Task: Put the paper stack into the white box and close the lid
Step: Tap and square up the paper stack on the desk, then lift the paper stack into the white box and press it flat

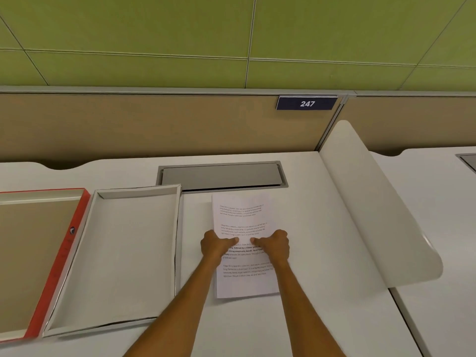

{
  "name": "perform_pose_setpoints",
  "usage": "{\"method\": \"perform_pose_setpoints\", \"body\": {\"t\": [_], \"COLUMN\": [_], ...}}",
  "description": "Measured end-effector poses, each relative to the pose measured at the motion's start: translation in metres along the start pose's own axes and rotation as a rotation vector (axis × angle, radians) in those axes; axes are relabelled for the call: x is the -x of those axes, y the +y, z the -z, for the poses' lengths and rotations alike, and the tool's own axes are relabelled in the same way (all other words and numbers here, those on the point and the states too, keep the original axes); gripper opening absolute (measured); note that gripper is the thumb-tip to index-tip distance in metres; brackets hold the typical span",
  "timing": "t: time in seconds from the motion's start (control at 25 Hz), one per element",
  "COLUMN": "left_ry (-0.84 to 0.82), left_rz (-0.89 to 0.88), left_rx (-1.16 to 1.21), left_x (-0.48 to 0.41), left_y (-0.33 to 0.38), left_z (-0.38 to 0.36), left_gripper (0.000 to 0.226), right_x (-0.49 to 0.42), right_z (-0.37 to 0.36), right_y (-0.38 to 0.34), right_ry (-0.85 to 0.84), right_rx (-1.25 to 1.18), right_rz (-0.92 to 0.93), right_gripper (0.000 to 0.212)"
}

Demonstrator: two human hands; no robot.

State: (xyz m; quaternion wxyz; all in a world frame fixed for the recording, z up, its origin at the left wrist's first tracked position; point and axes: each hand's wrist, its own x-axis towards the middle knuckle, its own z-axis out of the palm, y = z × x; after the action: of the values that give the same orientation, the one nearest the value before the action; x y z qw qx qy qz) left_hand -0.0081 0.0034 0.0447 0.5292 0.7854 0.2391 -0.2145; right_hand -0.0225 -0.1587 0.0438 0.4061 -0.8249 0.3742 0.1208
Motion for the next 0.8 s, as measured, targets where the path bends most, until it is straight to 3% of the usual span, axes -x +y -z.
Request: {"method": "perform_pose_setpoints", "body": {"t": [0.24,0.48,0.64,0.8], "left_ry": [0.085,0.205,0.242,0.255], "left_rz": [-0.111,-0.383,-0.508,-0.549], "left_rx": [0.07,0.309,0.47,0.478], "left_x": [0.028,0.069,0.087,0.089], "left_y": [0.026,0.05,0.039,0.028], "left_z": [0.012,0.02,0.011,0.007], "left_gripper": [0.039,0.046,0.047,0.051], "right_x": [0.033,0.067,0.073,0.072], "right_z": [0.027,0.052,0.051,0.045], "right_y": [-0.025,-0.033,-0.014,-0.003], "right_ry": [0.141,0.25,0.257,0.202], "right_rx": [-0.092,-0.537,-0.727,-0.767], "right_rz": [0.078,0.334,0.404,0.422], "right_gripper": [0.07,0.058,0.061,0.063]}}
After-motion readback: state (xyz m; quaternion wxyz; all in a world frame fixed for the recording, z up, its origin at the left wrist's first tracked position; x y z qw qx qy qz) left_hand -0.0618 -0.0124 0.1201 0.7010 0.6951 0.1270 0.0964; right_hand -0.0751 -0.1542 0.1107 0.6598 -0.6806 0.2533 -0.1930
